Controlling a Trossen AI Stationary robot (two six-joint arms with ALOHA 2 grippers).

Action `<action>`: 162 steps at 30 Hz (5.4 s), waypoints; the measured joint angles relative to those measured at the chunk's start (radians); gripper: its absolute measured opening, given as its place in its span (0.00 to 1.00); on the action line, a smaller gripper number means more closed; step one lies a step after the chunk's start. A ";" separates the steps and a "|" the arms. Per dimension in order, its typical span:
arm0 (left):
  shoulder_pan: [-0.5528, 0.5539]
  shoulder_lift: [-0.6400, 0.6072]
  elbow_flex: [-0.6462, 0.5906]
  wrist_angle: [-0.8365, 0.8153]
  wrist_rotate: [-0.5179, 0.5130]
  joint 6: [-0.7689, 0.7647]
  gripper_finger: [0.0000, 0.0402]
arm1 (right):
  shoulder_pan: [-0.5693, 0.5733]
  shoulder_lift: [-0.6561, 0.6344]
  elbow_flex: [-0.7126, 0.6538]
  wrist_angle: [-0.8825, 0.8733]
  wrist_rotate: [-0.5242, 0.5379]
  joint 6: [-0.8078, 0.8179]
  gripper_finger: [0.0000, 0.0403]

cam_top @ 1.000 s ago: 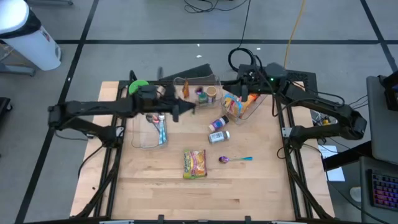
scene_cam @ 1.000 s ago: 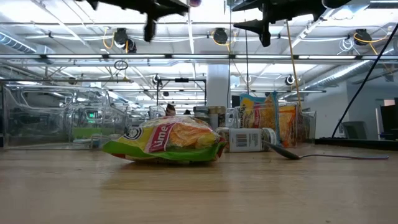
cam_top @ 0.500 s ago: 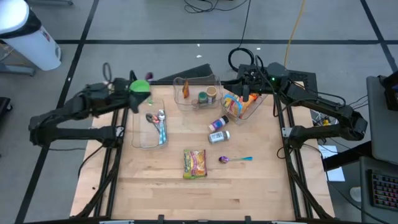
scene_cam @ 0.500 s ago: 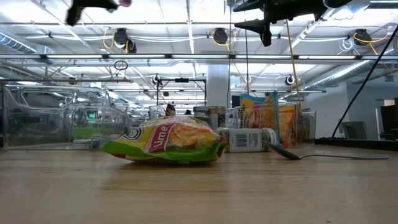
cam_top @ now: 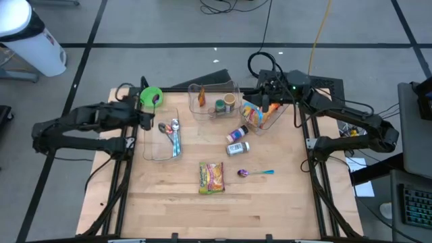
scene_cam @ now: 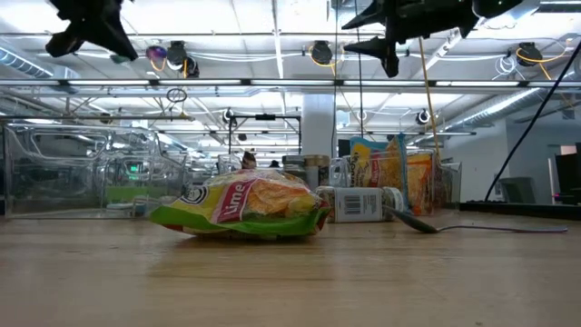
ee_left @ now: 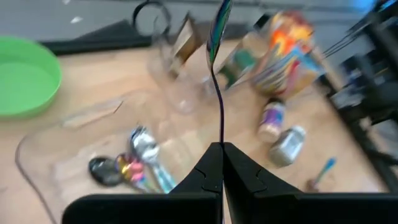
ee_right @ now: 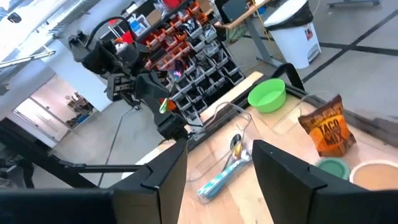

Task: Pick & Place Food Item
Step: Put the right violet spoon into the left transparent bin, then adjust the left transparent bin

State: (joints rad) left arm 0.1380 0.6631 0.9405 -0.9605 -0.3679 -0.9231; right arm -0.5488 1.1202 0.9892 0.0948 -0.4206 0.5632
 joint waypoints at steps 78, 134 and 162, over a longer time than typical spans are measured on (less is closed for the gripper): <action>-0.035 0.500 -0.461 0.552 0.177 -0.496 0.02 | 0.093 0.000 -0.065 0.050 -0.077 0.057 0.42; -0.012 0.235 -0.214 0.818 0.193 0.255 0.42 | 0.276 0.081 -0.065 -0.026 -0.009 -0.214 0.42; 0.032 0.864 0.179 0.373 0.420 0.596 0.42 | 0.201 0.052 -0.065 -0.024 0.031 -0.212 0.42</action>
State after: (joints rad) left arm 0.1699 1.5266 1.1191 -0.5872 0.0524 -0.3275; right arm -0.3477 1.1721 0.9237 0.0704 -0.3893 0.3516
